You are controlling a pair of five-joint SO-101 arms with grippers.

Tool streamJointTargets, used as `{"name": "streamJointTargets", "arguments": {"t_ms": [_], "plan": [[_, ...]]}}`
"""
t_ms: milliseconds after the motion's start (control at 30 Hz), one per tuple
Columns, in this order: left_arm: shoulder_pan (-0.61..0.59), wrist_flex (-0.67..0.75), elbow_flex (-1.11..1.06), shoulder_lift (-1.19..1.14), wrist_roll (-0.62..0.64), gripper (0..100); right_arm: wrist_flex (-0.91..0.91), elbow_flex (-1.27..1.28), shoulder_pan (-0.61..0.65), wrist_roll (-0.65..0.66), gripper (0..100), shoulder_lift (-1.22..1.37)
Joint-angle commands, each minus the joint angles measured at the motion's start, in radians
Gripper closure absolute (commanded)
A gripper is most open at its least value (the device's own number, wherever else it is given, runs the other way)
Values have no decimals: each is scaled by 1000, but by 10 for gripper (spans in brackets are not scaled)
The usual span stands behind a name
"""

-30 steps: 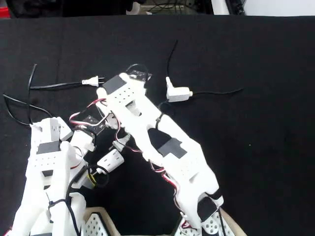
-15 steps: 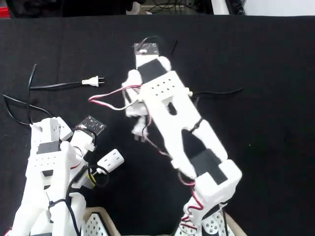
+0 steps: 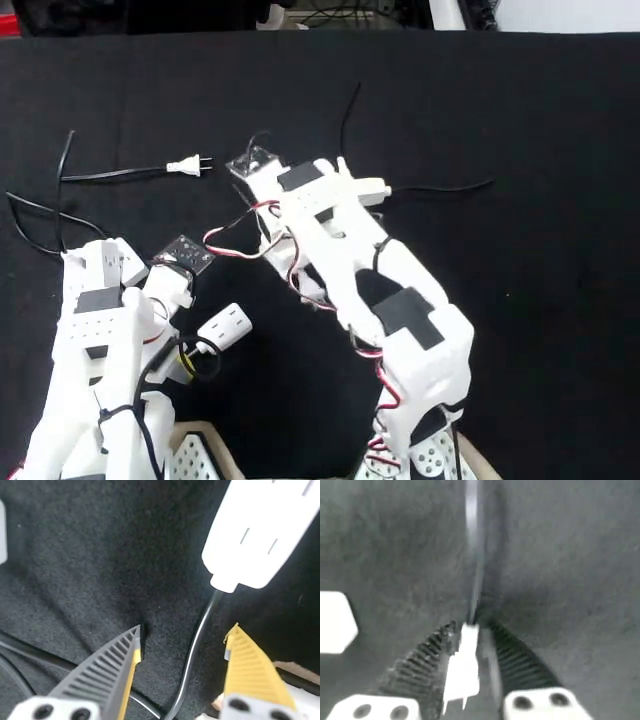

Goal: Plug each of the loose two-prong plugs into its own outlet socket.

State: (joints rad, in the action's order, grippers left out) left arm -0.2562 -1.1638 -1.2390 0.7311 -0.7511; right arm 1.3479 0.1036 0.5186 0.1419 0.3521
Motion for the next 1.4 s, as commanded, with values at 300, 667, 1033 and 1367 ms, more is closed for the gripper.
{"name": "streamJointTargets", "arguments": {"t_ms": [300, 667, 1033, 1367], "plan": [[-13, 11, 8, 15, -5, 733, 149, -5, 3, 3, 838, -81], [-13, 11, 8, 15, -5, 733, 9, 70, 25, -149, 868, -21], [-13, 11, 8, 15, -5, 733, 66, 59, 64, -236, 868, 53], [-13, 11, 8, 15, -5, 733, 104, 42, 118, -239, 871, 90]]}}
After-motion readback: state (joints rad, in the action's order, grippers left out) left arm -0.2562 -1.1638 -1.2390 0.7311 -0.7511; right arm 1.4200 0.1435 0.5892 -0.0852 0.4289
